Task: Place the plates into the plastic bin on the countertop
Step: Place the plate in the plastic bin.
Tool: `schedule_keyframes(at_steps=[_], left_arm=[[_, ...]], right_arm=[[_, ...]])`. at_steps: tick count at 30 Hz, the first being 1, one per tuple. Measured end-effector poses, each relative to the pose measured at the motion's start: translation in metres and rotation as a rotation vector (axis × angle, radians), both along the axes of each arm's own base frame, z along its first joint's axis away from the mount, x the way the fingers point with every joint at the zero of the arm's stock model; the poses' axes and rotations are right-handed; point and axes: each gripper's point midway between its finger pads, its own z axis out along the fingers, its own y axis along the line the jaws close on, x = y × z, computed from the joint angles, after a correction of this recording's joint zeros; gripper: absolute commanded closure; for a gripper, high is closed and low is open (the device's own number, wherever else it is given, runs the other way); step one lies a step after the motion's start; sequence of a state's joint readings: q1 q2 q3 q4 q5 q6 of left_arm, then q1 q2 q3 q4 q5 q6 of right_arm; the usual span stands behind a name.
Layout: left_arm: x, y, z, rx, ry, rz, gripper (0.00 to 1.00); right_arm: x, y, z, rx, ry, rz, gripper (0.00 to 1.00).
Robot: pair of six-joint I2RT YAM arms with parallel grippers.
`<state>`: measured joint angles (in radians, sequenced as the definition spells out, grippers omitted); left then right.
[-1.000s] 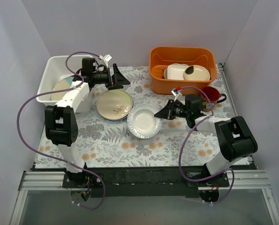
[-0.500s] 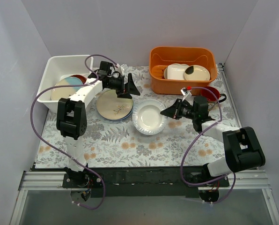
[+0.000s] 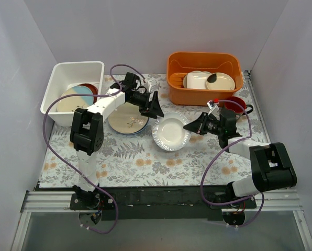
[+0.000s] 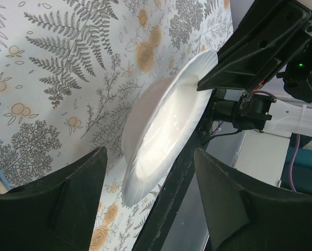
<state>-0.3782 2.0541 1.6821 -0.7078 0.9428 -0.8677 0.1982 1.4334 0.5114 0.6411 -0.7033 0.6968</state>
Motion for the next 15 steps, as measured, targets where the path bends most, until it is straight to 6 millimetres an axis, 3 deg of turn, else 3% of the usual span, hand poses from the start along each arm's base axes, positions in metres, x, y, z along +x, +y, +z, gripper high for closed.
schedule_keyframes(at_steps=[5, 10, 15], left_arm=[[-0.007, -0.009, -0.002, 0.001, 0.006, -0.038, 0.40], [-0.013, -0.016, -0.019, 0.021, 0.039, -0.062, 0.48], [-0.018, -0.018, -0.024, 0.035, 0.054, -0.074, 0.69]], right_arm=[[0.002, -0.004, 0.002, 0.013, -0.003, -0.012, 0.99], [0.004, -0.005, 0.006, 0.029, -0.012, -0.017, 0.99], [0.002, -0.004, 0.006, 0.036, -0.008, -0.012, 0.99]])
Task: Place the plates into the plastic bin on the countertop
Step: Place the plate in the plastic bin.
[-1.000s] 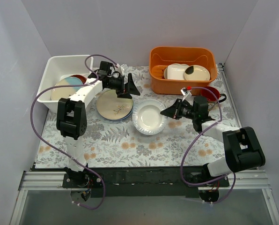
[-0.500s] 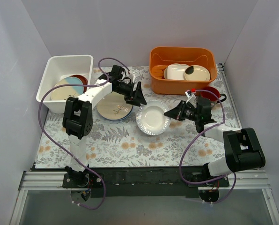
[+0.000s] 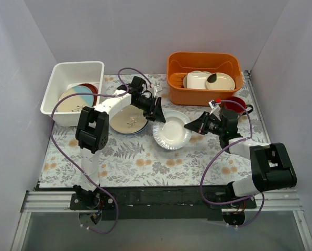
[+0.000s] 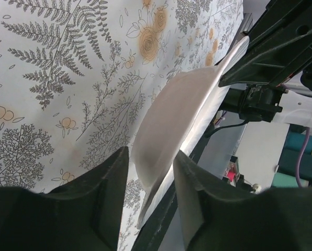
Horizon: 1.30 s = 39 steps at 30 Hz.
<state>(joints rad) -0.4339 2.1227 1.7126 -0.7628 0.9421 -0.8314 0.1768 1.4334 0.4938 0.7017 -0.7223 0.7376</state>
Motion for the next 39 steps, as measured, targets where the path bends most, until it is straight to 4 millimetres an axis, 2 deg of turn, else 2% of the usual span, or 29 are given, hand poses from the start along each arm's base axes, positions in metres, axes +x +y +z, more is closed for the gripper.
schedule_keyframes(at_steps=[4, 18, 21, 22, 28, 34, 39], left_arm=[[-0.001, -0.001, 0.001, -0.001, -0.010, -0.009, 1.00], [-0.003, -0.005, 0.001, -0.025, -0.060, -0.057, 1.00], [-0.003, -0.005, 0.001, -0.022, -0.061, -0.056, 1.00], [-0.003, -0.005, 0.001, -0.019, -0.060, -0.054, 1.00], [-0.004, -0.004, -0.003, 0.014, -0.042, -0.037, 1.00], [-0.001, -0.001, -0.008, 0.050, -0.049, -0.020, 1.00], [0.001, 0.001, -0.012, 0.076, -0.058, -0.006, 1.00]], right_arm=[[0.001, 0.000, 0.002, 0.005, -0.004, -0.002, 0.99], [0.002, -0.003, 0.003, 0.041, 0.050, -0.024, 0.97], [0.002, -0.003, 0.002, 0.042, 0.054, -0.025, 0.77], [0.002, -0.003, 0.001, 0.041, 0.054, -0.025, 0.66], [0.002, 0.000, 0.006, 0.052, 0.026, -0.006, 0.37], [0.001, 0.001, 0.007, 0.052, 0.015, 0.005, 0.15], [0.002, 0.000, 0.005, 0.040, 0.009, 0.002, 0.07]])
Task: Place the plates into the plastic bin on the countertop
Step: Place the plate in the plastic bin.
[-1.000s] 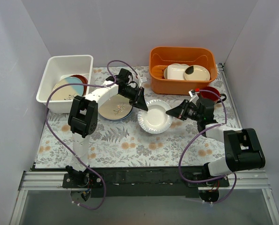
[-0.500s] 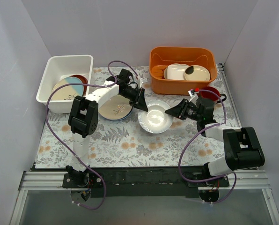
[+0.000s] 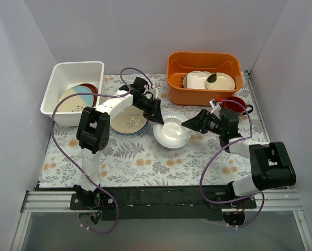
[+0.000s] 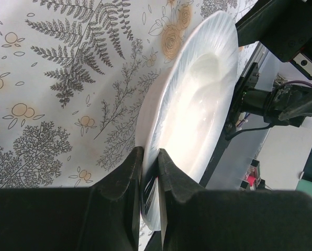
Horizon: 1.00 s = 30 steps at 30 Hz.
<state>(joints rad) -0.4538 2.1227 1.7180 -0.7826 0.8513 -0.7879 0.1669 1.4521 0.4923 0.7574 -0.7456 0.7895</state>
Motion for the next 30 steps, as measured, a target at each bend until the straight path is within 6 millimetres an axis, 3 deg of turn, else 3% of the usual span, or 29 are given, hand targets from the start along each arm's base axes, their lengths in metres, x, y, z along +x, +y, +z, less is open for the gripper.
schedule_keyframes(at_steps=[7, 19, 30], left_arm=[[0.002, 0.002, -0.002, 0.017, -0.007, 0.009, 1.00], [0.006, 0.004, -0.006, 0.041, -0.018, 0.025, 1.00], [0.030, 0.019, -0.005, 0.044, -0.037, 0.115, 1.00]], right_arm=[[0.001, -0.002, -0.002, -0.022, -0.006, -0.010, 0.02], [0.000, -0.004, -0.007, -0.041, 0.003, -0.015, 0.02], [-0.001, -0.006, -0.014, -0.072, 0.017, -0.016, 0.02]])
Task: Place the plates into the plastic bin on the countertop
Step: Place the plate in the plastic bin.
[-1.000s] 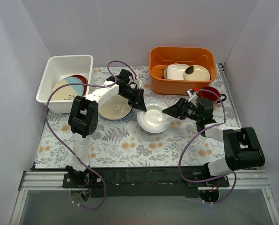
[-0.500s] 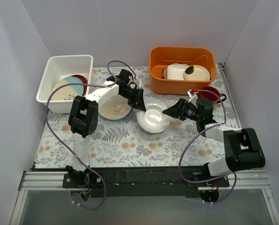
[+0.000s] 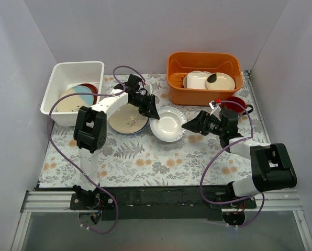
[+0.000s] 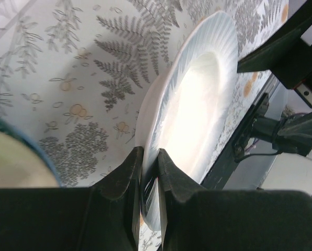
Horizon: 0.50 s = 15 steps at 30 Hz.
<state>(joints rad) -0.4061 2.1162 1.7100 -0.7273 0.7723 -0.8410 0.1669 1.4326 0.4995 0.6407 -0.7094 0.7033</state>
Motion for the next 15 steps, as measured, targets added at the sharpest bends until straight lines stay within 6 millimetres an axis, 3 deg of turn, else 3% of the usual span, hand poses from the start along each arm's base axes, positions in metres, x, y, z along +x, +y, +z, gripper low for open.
schedule_keyframes(at_steps=[8, 15], left_arm=[[0.035, 0.043, 0.020, -0.029, -0.051, 0.164, 1.00], [0.064, 0.091, 0.061, -0.085, -0.150, 0.322, 1.00]], right_arm=[[-0.002, -0.001, 0.000, -0.015, -0.003, 0.002, 0.02], [-0.003, -0.001, -0.001, -0.019, -0.001, 0.004, 0.02]])
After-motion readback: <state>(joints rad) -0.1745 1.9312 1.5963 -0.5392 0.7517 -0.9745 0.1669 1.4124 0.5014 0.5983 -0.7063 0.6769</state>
